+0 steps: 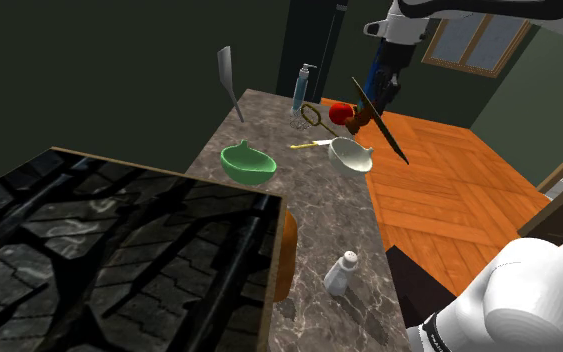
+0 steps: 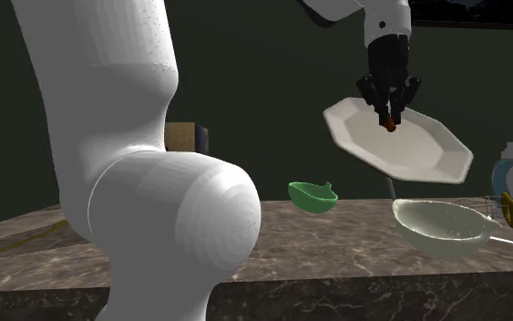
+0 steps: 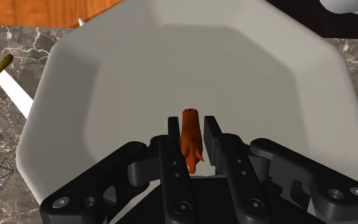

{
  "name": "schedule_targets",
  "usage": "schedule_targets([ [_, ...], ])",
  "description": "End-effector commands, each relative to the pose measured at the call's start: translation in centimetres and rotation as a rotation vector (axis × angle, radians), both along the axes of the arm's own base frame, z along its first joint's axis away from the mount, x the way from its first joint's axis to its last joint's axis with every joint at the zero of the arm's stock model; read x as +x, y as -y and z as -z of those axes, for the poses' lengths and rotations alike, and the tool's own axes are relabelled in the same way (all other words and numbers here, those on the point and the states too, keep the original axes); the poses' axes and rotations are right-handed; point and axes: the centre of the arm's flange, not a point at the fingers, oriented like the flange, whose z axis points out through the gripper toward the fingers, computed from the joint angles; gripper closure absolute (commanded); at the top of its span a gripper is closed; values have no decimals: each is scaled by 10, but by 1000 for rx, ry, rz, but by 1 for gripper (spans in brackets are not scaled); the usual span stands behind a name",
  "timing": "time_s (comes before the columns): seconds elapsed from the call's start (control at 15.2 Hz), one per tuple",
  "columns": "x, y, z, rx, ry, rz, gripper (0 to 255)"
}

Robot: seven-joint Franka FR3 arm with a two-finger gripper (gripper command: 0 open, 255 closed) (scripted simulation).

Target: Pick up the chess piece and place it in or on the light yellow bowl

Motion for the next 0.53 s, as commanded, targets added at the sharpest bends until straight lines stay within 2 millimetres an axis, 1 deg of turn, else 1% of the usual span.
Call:
schedule_targets([
  [0.0,13,21,-1,-1,0,-2,255],
  [0.33,48,76,-9,-1,0,-2,255],
  [0.4,59,94,-11,-1,0,-2,255],
  [0.46,59,94,-6,-1,0,-2,255],
])
